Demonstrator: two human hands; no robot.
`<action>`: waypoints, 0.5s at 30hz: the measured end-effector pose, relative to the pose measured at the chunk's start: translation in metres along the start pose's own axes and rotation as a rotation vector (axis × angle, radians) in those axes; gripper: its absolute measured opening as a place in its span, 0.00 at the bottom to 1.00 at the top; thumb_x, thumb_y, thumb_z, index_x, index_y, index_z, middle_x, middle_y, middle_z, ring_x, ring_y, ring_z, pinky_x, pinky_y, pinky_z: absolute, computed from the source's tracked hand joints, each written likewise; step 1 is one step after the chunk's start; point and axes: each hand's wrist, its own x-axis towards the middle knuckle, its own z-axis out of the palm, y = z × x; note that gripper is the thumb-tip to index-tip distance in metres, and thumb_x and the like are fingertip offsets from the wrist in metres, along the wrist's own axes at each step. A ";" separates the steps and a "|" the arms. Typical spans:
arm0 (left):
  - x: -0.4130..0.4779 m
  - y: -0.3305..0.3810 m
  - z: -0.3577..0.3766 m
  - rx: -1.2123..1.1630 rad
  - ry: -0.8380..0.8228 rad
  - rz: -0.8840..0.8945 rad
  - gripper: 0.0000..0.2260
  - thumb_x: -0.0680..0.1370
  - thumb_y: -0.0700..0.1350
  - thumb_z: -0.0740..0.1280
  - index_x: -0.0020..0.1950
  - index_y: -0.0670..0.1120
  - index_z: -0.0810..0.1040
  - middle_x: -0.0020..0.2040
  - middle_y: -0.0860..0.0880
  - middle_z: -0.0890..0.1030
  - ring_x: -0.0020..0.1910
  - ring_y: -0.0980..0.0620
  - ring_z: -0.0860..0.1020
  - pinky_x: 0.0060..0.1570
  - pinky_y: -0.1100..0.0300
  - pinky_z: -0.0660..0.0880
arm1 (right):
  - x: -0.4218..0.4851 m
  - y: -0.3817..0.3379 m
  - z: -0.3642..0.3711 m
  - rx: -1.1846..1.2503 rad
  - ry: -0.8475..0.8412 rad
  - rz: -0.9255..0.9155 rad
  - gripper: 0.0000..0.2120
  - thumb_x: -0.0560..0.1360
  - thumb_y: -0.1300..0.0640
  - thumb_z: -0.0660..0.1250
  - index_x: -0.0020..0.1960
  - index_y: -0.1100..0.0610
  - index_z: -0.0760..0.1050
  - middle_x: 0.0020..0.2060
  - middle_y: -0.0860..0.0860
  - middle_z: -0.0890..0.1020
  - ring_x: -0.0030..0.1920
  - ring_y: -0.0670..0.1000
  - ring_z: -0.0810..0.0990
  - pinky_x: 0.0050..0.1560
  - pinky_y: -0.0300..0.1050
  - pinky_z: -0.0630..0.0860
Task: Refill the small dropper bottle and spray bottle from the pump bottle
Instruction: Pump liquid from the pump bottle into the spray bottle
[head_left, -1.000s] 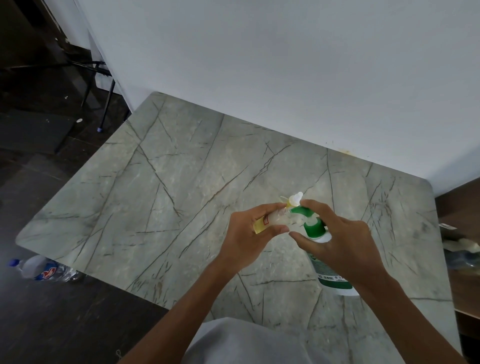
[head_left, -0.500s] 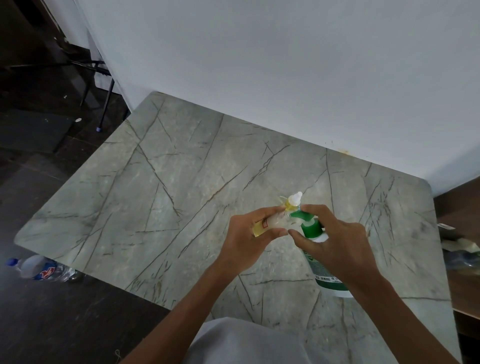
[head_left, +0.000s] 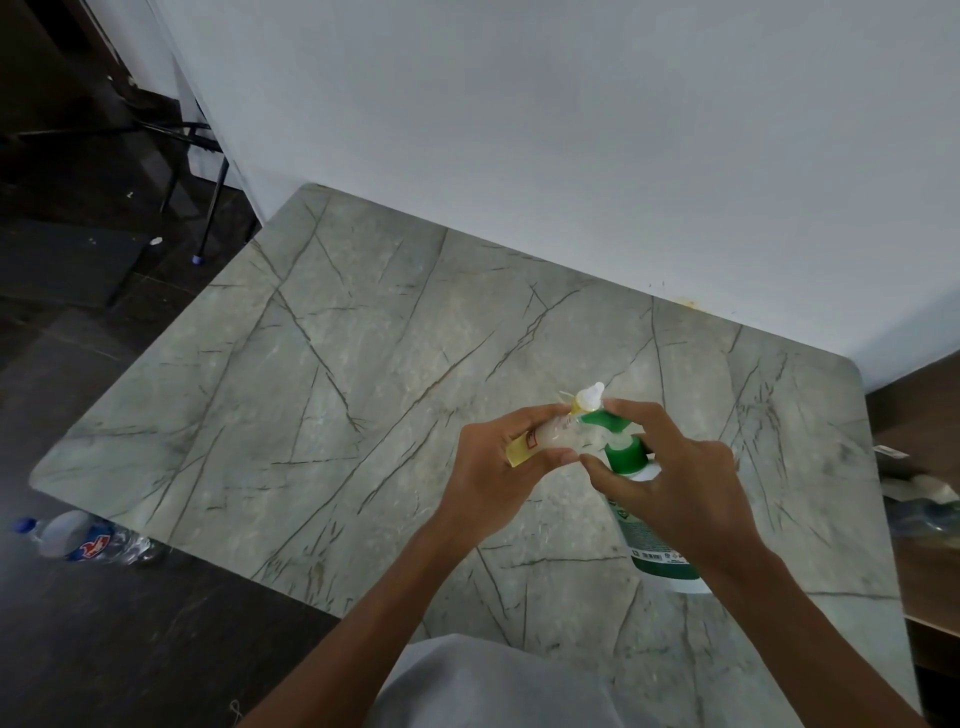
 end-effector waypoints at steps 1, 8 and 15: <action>0.000 0.000 0.000 0.004 -0.005 0.003 0.20 0.70 0.47 0.76 0.61 0.47 0.80 0.52 0.62 0.81 0.49 0.65 0.81 0.47 0.71 0.76 | 0.000 0.000 0.000 0.004 0.010 0.002 0.27 0.66 0.40 0.70 0.60 0.50 0.70 0.36 0.49 0.83 0.27 0.46 0.79 0.29 0.32 0.73; -0.003 -0.002 -0.001 0.027 -0.019 -0.001 0.20 0.70 0.48 0.76 0.62 0.48 0.80 0.53 0.60 0.81 0.49 0.65 0.80 0.48 0.70 0.78 | 0.002 0.000 0.002 -0.031 -0.004 -0.001 0.25 0.67 0.39 0.68 0.58 0.51 0.70 0.37 0.49 0.84 0.28 0.46 0.79 0.28 0.38 0.77; 0.000 0.001 -0.006 0.000 -0.003 -0.001 0.19 0.71 0.46 0.76 0.61 0.47 0.80 0.52 0.58 0.82 0.50 0.63 0.81 0.47 0.69 0.78 | 0.001 0.000 -0.002 -0.025 -0.051 0.001 0.30 0.67 0.33 0.63 0.64 0.46 0.65 0.41 0.48 0.84 0.32 0.47 0.81 0.33 0.39 0.79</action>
